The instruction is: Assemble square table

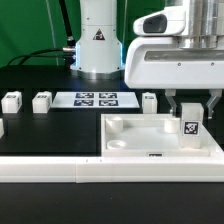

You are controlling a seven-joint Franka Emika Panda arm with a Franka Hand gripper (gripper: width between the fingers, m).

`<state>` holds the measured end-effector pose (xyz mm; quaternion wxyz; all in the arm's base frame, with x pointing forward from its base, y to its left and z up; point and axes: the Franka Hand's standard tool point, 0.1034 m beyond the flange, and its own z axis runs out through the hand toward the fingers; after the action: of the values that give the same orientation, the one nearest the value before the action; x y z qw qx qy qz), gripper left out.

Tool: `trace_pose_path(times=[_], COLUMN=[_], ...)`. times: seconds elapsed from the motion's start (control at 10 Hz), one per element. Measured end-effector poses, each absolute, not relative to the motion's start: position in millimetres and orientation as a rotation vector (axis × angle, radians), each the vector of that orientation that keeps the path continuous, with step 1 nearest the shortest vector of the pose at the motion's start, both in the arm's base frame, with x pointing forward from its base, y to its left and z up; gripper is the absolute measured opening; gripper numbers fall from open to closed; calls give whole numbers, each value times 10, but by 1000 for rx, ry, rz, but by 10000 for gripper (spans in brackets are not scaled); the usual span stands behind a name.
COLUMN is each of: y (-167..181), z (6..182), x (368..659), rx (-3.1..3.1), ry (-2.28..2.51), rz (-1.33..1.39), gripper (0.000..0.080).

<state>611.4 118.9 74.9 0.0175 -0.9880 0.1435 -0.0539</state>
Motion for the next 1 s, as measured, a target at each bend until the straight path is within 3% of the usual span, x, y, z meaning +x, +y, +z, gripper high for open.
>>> trace_pose_path(times=[0.6, 1.0], y=[1012, 975], z=[740, 755], x=[6097, 6093], rx=[-2966, -2959], ry=[967, 1004], rz=[-180, -181], gripper=[295, 296])
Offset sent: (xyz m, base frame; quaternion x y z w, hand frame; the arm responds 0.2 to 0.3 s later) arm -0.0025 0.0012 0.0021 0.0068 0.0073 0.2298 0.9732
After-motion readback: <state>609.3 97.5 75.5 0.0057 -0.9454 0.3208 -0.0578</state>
